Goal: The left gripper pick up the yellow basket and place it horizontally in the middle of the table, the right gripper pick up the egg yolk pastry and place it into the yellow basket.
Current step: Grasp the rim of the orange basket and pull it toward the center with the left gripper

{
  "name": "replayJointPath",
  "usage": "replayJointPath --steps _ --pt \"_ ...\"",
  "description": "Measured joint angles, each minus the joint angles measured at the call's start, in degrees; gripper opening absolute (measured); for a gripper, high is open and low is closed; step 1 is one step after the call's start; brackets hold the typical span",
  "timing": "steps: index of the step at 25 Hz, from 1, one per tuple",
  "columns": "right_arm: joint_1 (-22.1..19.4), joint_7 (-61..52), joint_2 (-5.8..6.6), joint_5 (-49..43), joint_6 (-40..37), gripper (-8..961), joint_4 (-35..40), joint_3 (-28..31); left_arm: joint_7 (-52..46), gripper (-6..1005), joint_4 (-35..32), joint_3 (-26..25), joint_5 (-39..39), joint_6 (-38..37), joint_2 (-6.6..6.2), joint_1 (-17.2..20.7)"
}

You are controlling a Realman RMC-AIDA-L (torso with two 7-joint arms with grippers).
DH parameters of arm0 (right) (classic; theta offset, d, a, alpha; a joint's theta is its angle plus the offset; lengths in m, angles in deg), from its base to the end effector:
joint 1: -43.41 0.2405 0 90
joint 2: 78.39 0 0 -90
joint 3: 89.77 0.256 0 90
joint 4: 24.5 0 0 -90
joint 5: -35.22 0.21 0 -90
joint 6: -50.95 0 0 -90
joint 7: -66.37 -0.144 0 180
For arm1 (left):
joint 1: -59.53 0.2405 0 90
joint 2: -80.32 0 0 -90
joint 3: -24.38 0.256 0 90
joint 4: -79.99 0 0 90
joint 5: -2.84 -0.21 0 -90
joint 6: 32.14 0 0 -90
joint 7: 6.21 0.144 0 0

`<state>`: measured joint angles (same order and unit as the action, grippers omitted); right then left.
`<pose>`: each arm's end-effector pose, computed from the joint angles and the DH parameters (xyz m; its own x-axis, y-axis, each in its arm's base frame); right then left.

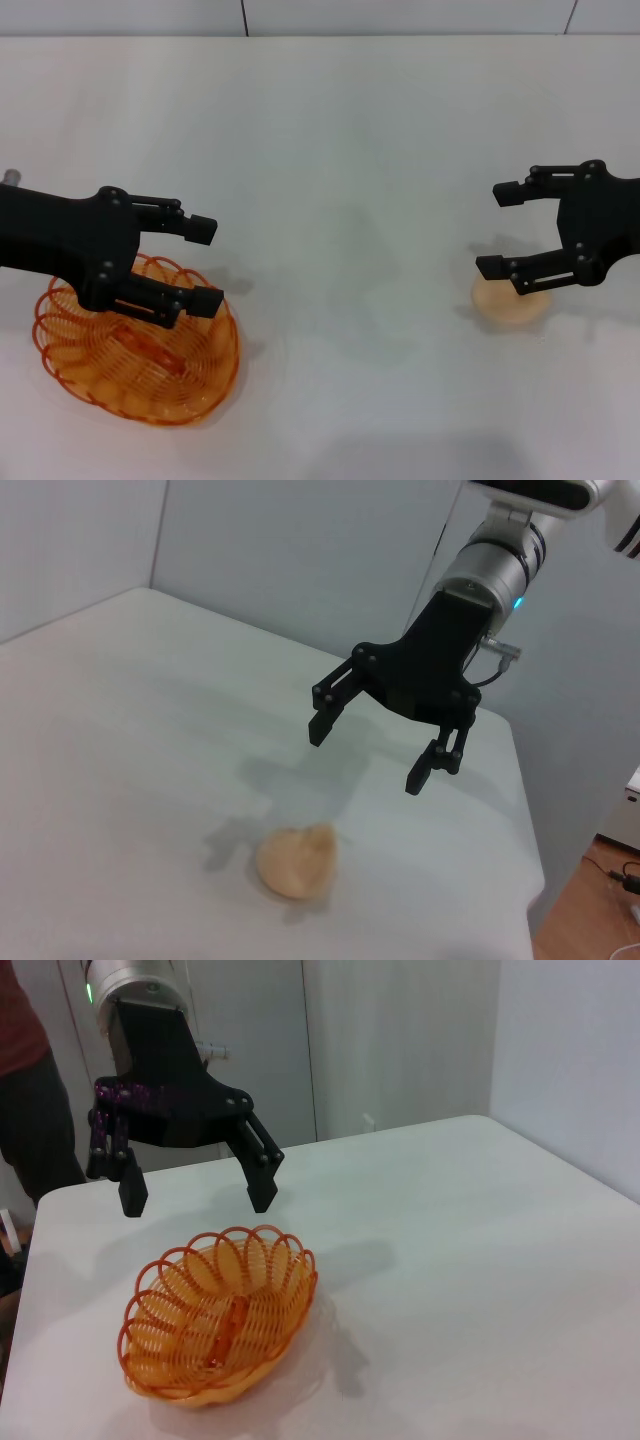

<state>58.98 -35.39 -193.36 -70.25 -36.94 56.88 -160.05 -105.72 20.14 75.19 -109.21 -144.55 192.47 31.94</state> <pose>0.1953 0.3054 0.0478 0.9495 -0.1596 -0.2700 -0.2231 -0.9488 -0.2235 -0.2254 0.3011 0.0735 0.8912 0.3465 0.2928 0.3321 -0.9380 0.0993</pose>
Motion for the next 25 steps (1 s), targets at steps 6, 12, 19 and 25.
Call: replayJointPath --steps 6,12,19,25 --pt "0.0 0.1 -0.07 0.0 0.2 857 -0.1 -0.1 0.0 888 0.0 -0.1 0.0 0.0 0.00 0.0" --pt "0.0 0.2 -0.08 0.0 0.2 857 -0.2 -0.2 -0.4 888 0.0 -0.2 -0.2 0.2 0.00 0.0" --pt "0.0 0.4 -0.17 0.0 0.8 857 -0.6 -0.6 -5.7 887 -0.8 -1.4 -4.3 0.3 -1.65 -0.9" --pt "0.0 0.8 -0.16 0.1 1.0 856 -1.0 -1.2 -11.3 887 -4.3 -1.8 -5.9 -0.1 -3.66 -0.7"
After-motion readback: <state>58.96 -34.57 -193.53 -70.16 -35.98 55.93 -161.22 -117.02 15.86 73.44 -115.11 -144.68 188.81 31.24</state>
